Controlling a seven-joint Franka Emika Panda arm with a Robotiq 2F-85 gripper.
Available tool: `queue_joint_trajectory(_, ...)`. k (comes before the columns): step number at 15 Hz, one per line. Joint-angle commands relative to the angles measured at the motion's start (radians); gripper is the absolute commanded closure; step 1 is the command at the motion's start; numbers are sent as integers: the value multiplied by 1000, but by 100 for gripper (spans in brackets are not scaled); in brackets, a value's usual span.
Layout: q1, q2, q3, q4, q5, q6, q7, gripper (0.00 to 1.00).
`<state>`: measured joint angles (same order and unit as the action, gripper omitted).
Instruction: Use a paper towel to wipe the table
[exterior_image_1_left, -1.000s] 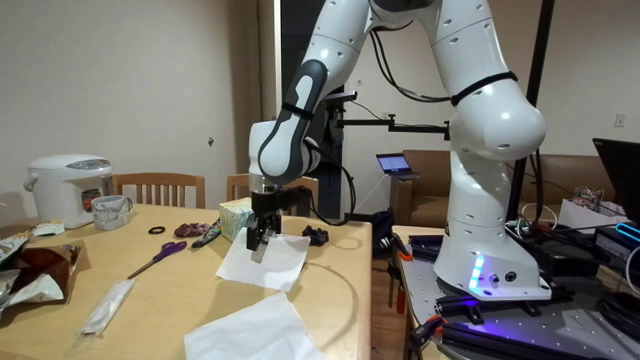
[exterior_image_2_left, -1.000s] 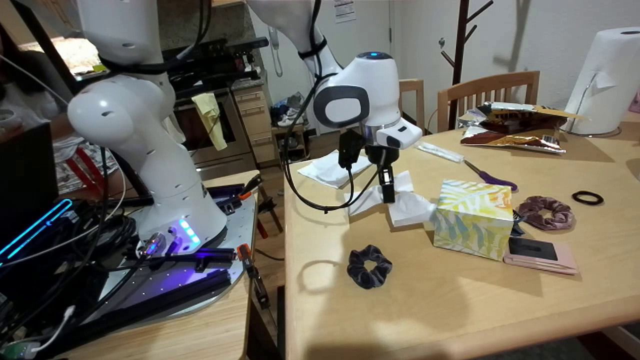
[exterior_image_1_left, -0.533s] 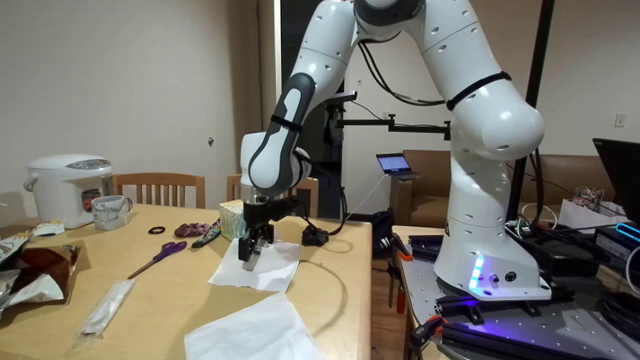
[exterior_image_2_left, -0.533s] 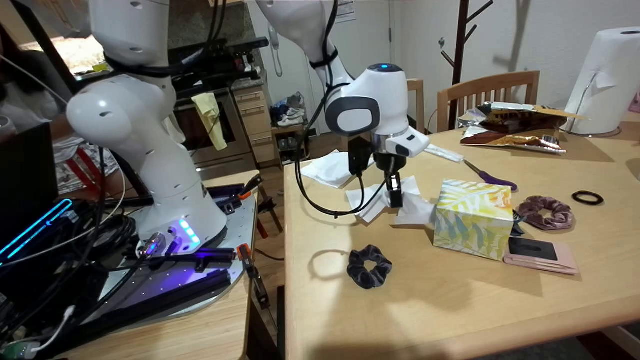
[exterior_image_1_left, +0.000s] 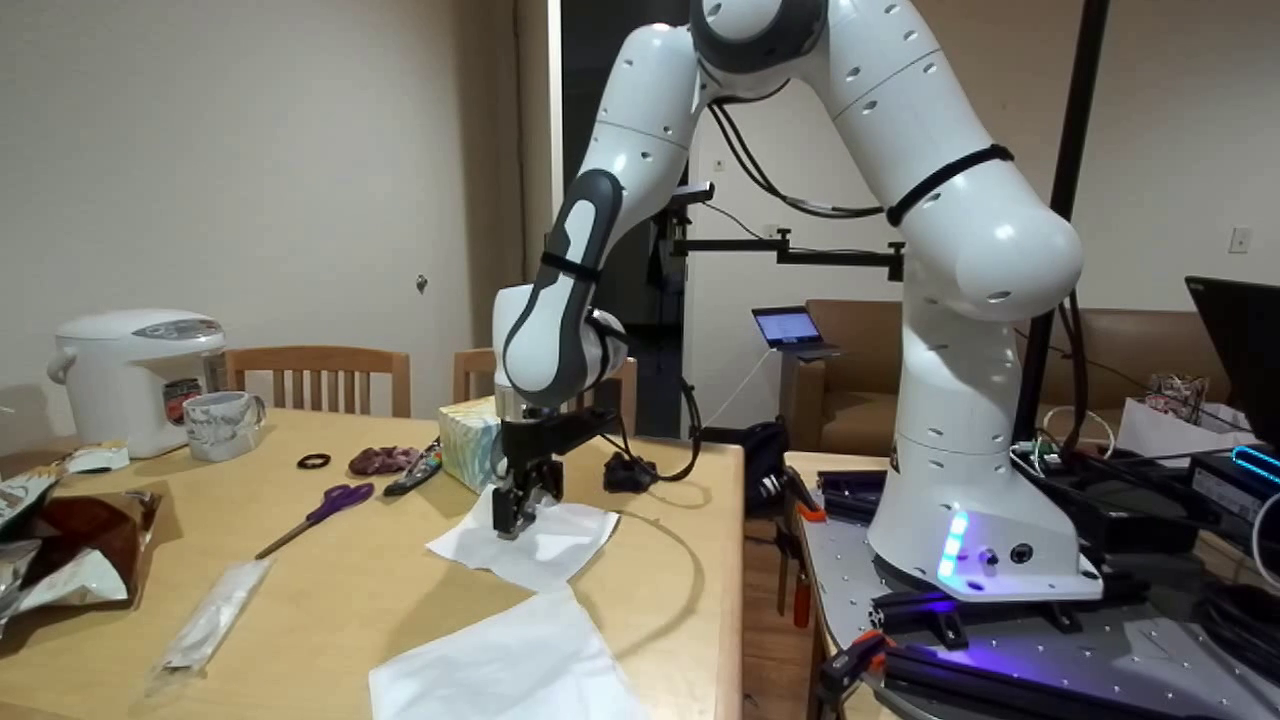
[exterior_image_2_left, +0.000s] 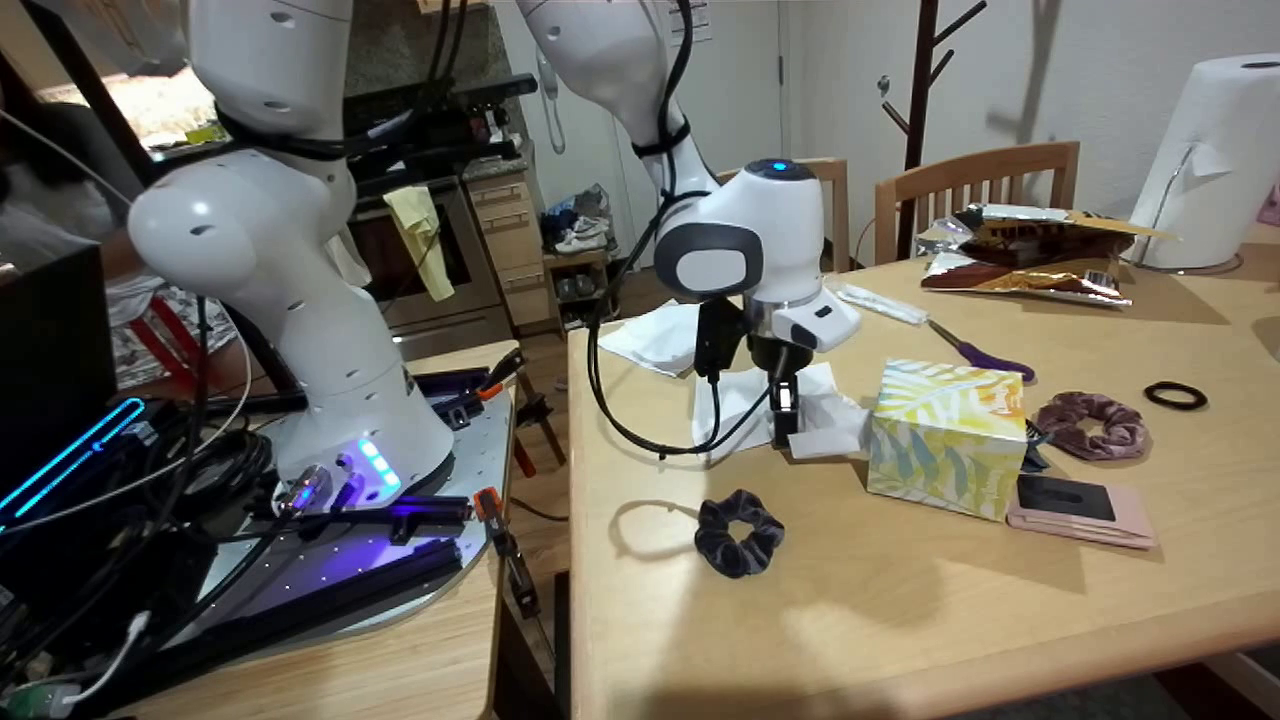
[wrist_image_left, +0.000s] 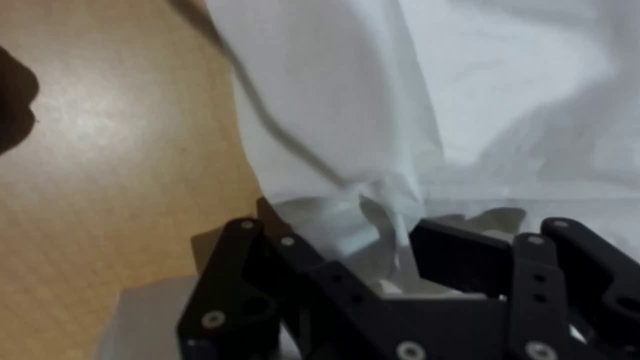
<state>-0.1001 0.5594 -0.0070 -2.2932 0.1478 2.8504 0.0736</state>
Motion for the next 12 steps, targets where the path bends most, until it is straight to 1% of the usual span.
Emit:
queue_joint_trajectory(1,-47,12,39,-38,64,8,-1,100)
queue_joint_trajectory(4,-69,12,65,-59,114,15,0,100)
queue_joint_trajectory(12,-118,-28,115,-166,266,36,3,100)
